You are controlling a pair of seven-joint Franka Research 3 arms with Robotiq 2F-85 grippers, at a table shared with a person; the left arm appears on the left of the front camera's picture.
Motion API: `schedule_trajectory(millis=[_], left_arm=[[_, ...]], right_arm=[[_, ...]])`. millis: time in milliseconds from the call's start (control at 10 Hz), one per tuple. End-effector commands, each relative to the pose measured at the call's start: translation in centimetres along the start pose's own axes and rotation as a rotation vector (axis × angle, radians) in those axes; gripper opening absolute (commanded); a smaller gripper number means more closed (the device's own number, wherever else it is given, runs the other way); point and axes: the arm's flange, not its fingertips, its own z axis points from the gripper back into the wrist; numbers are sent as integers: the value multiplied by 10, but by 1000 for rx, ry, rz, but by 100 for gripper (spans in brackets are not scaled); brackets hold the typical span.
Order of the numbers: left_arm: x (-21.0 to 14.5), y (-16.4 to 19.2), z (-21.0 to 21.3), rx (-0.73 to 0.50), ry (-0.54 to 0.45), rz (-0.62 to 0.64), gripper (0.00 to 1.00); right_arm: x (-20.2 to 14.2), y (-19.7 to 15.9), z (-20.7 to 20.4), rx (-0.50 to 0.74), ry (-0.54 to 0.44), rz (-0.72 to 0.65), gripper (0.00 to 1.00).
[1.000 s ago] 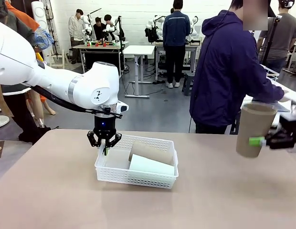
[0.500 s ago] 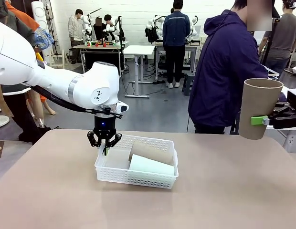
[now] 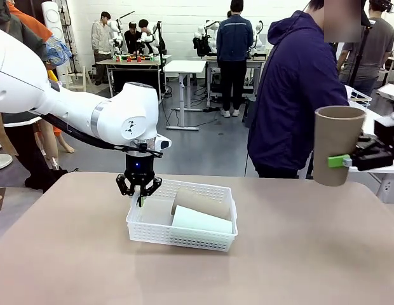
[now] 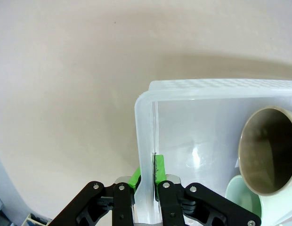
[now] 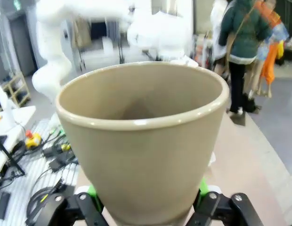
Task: Clean and organize the cups into the basket.
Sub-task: Pick up the Reusable plastic cup from the right side of the table and stack it inside the Organizing basket in the center of the table.
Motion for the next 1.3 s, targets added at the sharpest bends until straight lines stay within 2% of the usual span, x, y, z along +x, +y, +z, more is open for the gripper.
schedule_trajectory(millis=[0,200,300,500,700,900,1200], left_arm=[[0,1,2,0,-5,1,0],[0,1,2,0,-5,1,0],[0,1,2,0,-5,1,0],[0,1,2,0,-5,1,0],[0,1,2,0,-5,1,0],[0,1,2,0,-5,1,0],[0,1,2,0,-5,1,0]], right_arm=[[84,-21,-51,50,255,-36,82],[127,-46,-124,81,468,-82,82],[132,-60,-170,113,578,-116,82],[117,-79,-244,181,716,-134,82],[89,-93,-291,226,794,-111,82],[69,-102,-316,271,811,-98,82],[36,-107,-344,331,890,-73,82]])
